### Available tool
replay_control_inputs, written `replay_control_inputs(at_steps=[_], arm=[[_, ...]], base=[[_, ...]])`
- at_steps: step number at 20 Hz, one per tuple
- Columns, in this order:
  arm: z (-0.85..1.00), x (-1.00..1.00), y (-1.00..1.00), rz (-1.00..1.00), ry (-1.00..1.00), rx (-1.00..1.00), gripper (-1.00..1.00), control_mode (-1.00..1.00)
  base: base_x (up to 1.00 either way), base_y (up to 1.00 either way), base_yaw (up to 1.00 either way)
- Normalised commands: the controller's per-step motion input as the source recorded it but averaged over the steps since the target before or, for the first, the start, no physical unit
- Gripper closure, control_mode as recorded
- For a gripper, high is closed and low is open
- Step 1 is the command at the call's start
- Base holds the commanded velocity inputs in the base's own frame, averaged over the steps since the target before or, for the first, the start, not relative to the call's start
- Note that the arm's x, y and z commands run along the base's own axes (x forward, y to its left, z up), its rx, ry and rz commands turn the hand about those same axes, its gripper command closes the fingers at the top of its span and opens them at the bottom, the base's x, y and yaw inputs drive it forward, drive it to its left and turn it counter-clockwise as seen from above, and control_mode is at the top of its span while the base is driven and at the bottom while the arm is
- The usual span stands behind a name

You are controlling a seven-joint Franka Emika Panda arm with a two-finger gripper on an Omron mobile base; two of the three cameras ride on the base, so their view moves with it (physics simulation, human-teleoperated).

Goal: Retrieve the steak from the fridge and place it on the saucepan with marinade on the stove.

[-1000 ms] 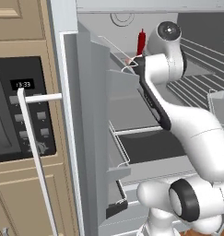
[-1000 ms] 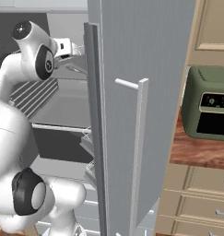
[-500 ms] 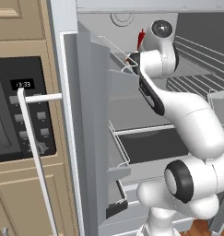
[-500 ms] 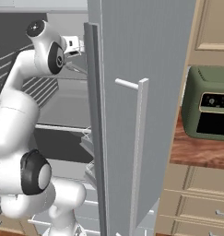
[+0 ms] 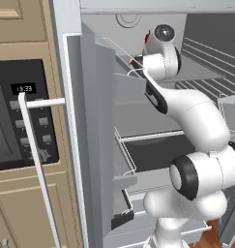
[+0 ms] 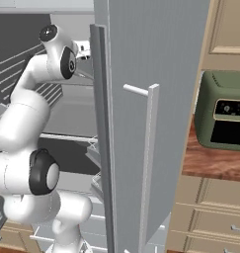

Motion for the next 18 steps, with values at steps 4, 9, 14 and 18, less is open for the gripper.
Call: replay_control_inputs(at_steps=[4,9,14,18], arm=[[-0.13,0.39,0.0,0.0,0.0,0.0,-1.0,-1.0],[-0.1,0.4,0.0,0.0,0.0,0.0,-1.0,-1.0],[-0.03,0.34,0.0,0.0,0.0,0.0,-1.0,-1.0],[0.0,0.26,0.0,0.0,0.0,0.0,-1.0,-1.0]], base=[[0.0,0.0,0.0],[0.0,0.0,0.0],[0.0,0.0,0.0],[0.0,0.0,0.0]])
